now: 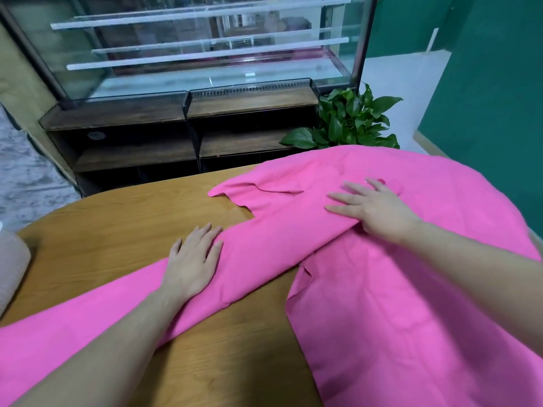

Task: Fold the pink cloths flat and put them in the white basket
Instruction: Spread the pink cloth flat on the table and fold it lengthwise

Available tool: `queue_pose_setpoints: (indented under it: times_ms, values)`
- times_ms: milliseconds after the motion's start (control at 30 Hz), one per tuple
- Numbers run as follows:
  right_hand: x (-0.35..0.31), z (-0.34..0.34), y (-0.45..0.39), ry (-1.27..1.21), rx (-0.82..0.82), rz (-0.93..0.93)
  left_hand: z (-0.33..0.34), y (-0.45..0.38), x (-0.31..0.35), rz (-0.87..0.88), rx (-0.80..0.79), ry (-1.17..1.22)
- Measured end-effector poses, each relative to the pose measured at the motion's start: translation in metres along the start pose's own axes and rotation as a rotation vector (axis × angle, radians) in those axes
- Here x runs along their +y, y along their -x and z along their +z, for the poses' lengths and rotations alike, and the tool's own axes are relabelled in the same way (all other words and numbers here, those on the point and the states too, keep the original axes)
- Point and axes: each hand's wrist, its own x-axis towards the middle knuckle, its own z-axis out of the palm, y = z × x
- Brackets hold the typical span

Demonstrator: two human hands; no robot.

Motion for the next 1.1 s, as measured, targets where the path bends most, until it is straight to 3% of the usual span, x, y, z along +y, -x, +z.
queue_pose_setpoints:
  times_ms: [100,267,400,500,633,800,1000,1100]
  values:
    - [0.014,-0.004,-0.005,0.143,0.101,-0.019,-0.003,-0.002,-0.002,-0.067,-0.028,-0.016]
    - [-0.002,0.025,-0.011,-0.014,-0.140,0.250,0.001,0.000,-0.006,-0.045,-0.060,-0.150]
    - [-0.009,0.029,-0.017,-0.126,-0.180,0.416,-0.001,-0.001,-0.009,-0.050,-0.029,-0.146]
    - [-0.013,0.019,-0.018,-0.166,-0.206,0.379,-0.003,0.001,-0.009,-0.024,-0.003,-0.122]
    - [-0.041,0.003,-0.014,-0.373,-0.046,0.028,-0.008,0.008,0.015,0.194,0.088,-0.098]
    - [-0.098,0.002,-0.030,-0.414,-0.017,-0.023,0.009,0.034,0.048,0.469,-0.151,-0.199]
    - [-0.102,0.015,-0.033,-0.416,-0.217,0.118,0.008,0.043,0.043,0.339,-0.277,-0.253]
    - [-0.101,0.020,-0.030,-0.624,-0.056,0.198,0.002,0.043,0.038,0.227,-0.296,-0.233]
